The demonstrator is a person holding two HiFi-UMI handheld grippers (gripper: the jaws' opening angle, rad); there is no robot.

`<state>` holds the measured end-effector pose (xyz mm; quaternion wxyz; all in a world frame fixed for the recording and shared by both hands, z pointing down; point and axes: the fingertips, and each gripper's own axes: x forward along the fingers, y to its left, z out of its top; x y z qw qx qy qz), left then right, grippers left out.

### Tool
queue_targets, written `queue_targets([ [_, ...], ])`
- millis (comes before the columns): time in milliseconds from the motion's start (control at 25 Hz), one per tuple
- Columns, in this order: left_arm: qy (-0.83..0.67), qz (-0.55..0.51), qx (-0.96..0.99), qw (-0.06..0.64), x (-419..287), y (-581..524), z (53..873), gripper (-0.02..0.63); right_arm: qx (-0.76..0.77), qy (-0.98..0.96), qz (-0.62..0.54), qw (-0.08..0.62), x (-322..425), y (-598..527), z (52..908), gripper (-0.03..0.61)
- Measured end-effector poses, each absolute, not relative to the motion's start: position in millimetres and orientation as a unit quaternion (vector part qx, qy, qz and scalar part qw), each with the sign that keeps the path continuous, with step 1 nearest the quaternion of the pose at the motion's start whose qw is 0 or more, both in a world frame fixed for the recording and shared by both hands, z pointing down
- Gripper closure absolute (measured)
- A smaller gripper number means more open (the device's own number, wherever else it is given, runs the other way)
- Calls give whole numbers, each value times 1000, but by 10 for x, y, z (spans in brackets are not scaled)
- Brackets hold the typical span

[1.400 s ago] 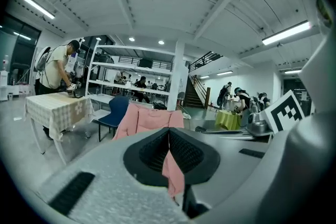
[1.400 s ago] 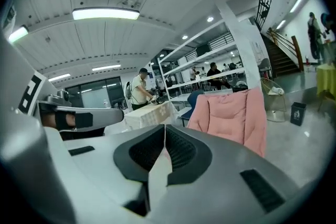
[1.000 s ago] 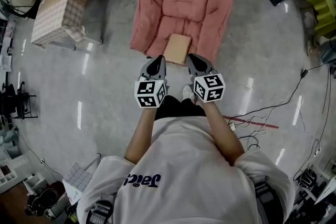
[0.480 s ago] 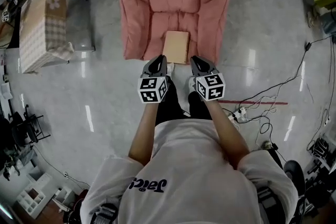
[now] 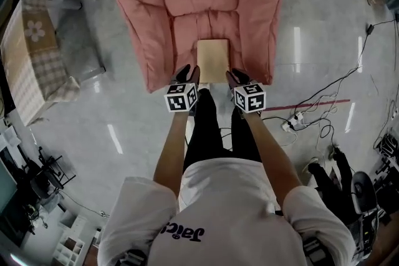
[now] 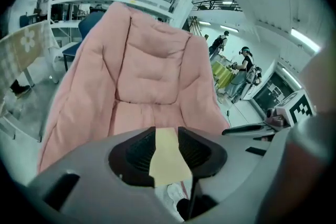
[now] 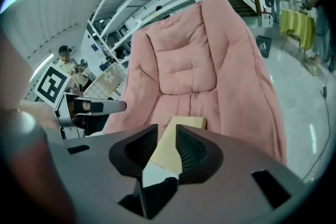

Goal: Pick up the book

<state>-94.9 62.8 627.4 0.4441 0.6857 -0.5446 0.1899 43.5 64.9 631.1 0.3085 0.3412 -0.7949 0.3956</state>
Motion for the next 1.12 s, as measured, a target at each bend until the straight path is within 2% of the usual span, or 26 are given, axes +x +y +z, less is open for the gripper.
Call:
queue_targets([
  [40, -535, 195, 683, 458, -974, 588, 6448, 487, 345, -786, 408, 311, 404, 610, 6452, 464],
  [360, -463, 205, 652, 564, -1013, 405, 7678, 417, 371, -720, 460, 365, 300, 408, 7599, 373],
  [600, -438, 191, 606, 636, -1063, 474, 8281, 403, 374, -685, 480, 401, 330, 486, 8156, 370],
  [800, -425, 192, 595, 654, -1064, 455, 8543, 403, 385, -669, 508, 382, 355, 439, 8336, 371],
  [1120, -383, 193, 584, 689, -877, 572, 8875, 416, 386, -658, 513, 394, 392, 488, 8588, 360],
])
